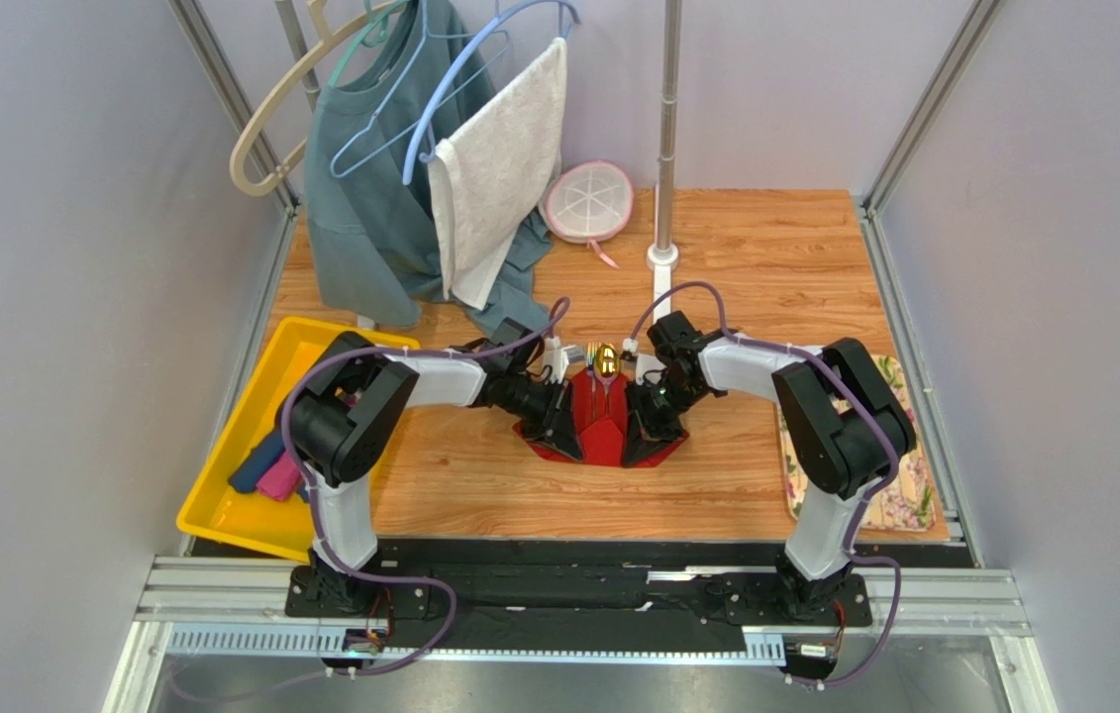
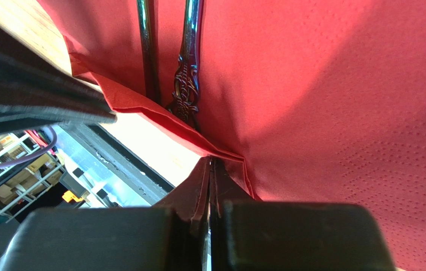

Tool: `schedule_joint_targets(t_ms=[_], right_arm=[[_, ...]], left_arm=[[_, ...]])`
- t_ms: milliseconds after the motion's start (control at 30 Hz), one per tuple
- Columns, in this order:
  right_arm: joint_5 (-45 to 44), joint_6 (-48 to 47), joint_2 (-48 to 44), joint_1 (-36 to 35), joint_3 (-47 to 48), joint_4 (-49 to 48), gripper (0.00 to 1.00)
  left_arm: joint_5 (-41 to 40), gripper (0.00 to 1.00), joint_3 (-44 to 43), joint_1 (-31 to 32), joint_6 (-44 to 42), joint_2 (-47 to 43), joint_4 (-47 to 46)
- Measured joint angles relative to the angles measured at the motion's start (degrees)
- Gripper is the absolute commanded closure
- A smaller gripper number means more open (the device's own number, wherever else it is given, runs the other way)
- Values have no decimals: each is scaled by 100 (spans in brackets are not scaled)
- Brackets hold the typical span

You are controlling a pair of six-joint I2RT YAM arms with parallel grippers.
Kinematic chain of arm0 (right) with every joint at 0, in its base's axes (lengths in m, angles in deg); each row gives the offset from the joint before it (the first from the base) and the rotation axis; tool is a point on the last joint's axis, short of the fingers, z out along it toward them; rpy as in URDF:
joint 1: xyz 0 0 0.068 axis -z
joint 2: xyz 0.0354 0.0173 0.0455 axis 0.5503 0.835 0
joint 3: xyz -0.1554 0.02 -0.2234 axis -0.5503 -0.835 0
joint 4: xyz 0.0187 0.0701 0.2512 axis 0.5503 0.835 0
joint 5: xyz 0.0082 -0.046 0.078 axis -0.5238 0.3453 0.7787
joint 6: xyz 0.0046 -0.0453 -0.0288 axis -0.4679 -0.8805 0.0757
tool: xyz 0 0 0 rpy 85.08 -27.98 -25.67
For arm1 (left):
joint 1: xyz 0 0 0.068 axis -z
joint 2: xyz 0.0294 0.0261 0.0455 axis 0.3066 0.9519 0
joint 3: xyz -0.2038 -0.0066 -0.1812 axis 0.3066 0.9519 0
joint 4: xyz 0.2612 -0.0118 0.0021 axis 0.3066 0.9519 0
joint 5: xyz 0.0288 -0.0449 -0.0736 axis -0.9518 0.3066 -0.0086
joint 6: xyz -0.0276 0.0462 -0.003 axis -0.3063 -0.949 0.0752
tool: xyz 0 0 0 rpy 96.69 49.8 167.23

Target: Place the utensils on the paper napkin and roll it up

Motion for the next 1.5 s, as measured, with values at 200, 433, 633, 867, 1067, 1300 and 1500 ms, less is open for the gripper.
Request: schedule_joint_targets(t_ms=[200,433,633,867,1067,1300,1500], right_arm=[[-7,-2,0,0,0,2,100],[-37,-2,0,2,11,13,100],[-48,-4,0,2,20,26,100],[-57,-4,0,2,24,33,100],[-52,-4,0,2,26,33,100],[-52,-4,2,2,35,42,100],[-52,-4,79,37,140,98,100]], left_arm=[[-13,86,0,-162,0,197,98],[9,86,37,-256,-31,197,153],[50,86,131,-382,-142,125,297],[214,83,240,-660,-243,74,420],[479,81,686,-691,92,-428,-343],[599,83,660,-208,1064,-579,-2037],[417,84,496,-4,1792,52,-2955]])
